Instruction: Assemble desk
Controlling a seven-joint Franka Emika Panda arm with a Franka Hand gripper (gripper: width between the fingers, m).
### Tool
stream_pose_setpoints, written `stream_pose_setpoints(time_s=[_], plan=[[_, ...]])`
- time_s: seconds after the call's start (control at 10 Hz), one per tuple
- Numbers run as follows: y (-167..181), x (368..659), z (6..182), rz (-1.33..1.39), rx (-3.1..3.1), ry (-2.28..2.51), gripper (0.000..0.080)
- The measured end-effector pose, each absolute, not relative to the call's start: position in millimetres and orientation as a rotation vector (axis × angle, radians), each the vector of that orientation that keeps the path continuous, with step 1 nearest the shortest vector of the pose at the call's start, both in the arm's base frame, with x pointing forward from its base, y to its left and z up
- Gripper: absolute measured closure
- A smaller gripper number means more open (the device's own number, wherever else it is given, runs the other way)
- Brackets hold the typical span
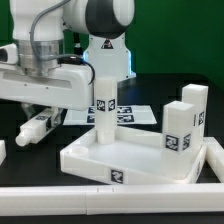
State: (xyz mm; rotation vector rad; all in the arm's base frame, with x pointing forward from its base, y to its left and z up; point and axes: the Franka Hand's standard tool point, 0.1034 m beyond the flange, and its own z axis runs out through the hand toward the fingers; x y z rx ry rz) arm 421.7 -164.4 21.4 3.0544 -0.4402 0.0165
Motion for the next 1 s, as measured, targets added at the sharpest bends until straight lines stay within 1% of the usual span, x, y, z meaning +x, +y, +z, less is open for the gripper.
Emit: stream_pose_setpoints(time_s=[0.1,0.2,0.4,0.7,0.8,0.9,1.0], plan=[[-180.3,413.2,21.0,-0.009,3.084,-0.288,0.0511],[-192.4,409.8,26.9,0.015,3.088,-0.166,0.0511],[-189.4,390.6,24.6,0.045,3.040,-0.007,0.0511],[-190.9,390.6,23.7,0.015,3.025,0.227,0.0511],[-183.2,395.7,25.3,0.030,2.975,0.445,0.0511],[-182.8,395.7,26.7,0.023,2.897,0.759,0.0511],[-198.0,388.3,23.6,0.004,2.857,0.872,0.0511]])
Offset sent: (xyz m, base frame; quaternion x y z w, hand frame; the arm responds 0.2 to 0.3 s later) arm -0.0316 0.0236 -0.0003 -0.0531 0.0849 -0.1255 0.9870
